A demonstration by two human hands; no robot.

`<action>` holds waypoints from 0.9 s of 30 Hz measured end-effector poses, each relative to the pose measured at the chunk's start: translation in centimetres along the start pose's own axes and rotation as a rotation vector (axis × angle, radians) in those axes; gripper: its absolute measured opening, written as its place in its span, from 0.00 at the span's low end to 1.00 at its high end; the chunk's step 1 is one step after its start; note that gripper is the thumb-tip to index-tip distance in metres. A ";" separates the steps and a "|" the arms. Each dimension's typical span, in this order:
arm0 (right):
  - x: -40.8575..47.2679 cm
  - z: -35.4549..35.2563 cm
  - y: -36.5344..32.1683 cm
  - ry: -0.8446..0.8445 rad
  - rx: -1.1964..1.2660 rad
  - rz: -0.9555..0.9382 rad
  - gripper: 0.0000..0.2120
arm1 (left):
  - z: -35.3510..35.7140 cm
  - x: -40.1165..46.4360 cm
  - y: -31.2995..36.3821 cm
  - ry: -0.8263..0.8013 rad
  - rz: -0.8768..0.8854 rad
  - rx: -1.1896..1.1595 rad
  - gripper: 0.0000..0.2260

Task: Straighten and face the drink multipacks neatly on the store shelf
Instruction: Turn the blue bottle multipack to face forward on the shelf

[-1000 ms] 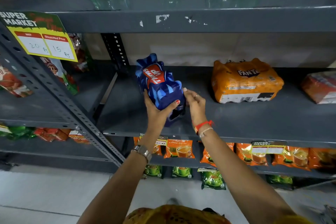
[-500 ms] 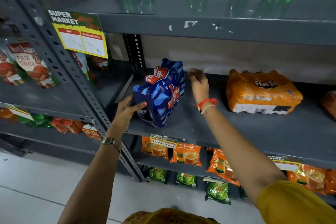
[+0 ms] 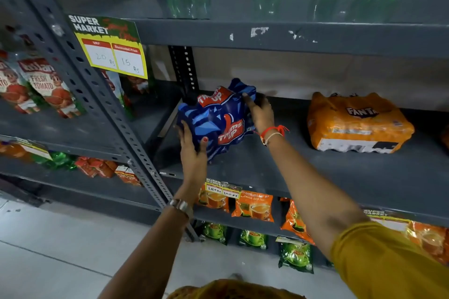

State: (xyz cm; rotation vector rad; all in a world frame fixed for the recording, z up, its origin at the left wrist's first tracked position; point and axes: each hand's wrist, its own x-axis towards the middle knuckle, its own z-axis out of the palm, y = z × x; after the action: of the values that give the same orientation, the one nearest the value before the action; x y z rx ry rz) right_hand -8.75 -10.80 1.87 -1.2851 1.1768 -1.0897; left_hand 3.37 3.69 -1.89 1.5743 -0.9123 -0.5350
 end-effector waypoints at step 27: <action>-0.9 -2.1 2.4 -0.108 0.057 0.107 0.53 | 0.4 7.4 1.2 -0.028 -0.126 -0.140 0.23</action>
State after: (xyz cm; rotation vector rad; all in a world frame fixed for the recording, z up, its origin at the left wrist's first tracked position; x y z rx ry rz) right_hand -11.05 -10.08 -0.39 -1.2084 1.1134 -0.9574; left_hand 7.08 -2.47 0.26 1.5070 -0.7833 -0.6969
